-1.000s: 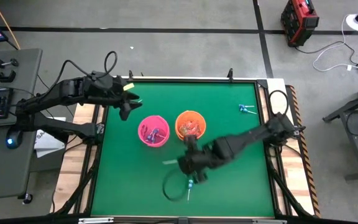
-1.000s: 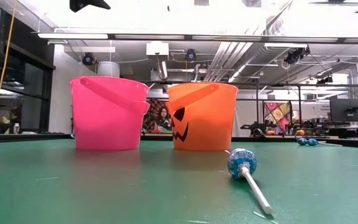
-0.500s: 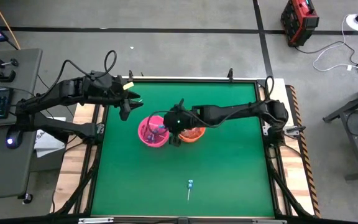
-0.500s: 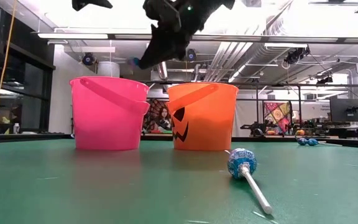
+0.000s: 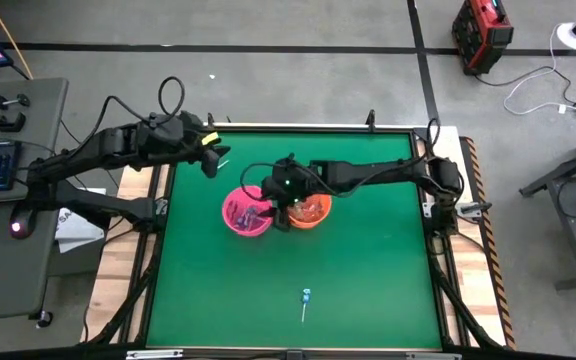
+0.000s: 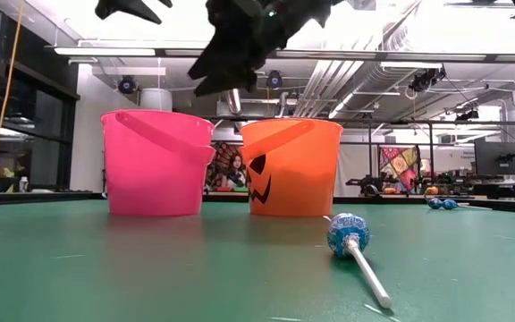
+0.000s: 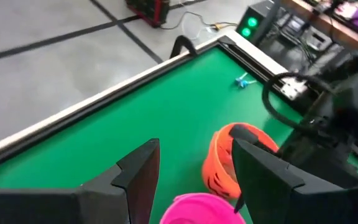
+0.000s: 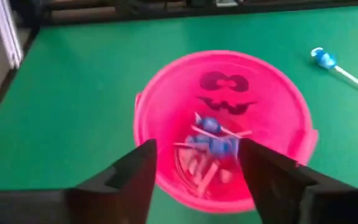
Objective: Sort candy by brand, put in halloween buckets
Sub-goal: Put the blue lollipop into the pink bucket
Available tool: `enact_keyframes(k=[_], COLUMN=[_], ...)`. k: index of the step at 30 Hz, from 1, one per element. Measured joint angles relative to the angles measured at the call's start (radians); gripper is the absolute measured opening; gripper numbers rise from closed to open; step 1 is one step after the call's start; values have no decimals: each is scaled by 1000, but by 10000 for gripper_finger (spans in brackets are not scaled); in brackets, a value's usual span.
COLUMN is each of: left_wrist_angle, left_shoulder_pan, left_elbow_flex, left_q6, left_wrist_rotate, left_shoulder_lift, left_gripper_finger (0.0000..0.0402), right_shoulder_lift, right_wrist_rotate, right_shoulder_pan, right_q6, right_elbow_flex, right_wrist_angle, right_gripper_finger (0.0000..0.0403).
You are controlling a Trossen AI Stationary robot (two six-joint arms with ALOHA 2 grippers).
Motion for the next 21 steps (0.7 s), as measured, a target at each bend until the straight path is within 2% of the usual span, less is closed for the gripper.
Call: enact_keyframes(k=[3,6,11,13,16,19,21], left_wrist_angle=[0,-1,6,24,75,136,198], left_shoulder_pan=[0,1,31,53,98,175,248], left_elbow_flex=[0,0,0,0,0,0,0], left_q6=[-48,-66,6,54,162,333,449], left_wrist_rotate=[-14,-34,-60,-74,-59,68,216], left_shoulder_lift=[20,48,106,134,185,245,292], left_gripper_finger=[190,190,190,190,190,190,190], right_shoulder_lift=[-28,-87,-243,-325,-450,-553,-600], right_wrist_rotate=[-4,13,13,25,109,176,180], right_shoulder_pan=[-48,-123,-309,-393,-504,-585,-617], right_q6=[-100,-186,-207,-159,15,233,342], right_elbow_flex=[57,59,-64,-165,-342,-512,-599], right_wrist_angle=[-147,-260,-367,-364,-364,-439,-520], right_gripper_finger=[244,251,252,252,252,252,252])
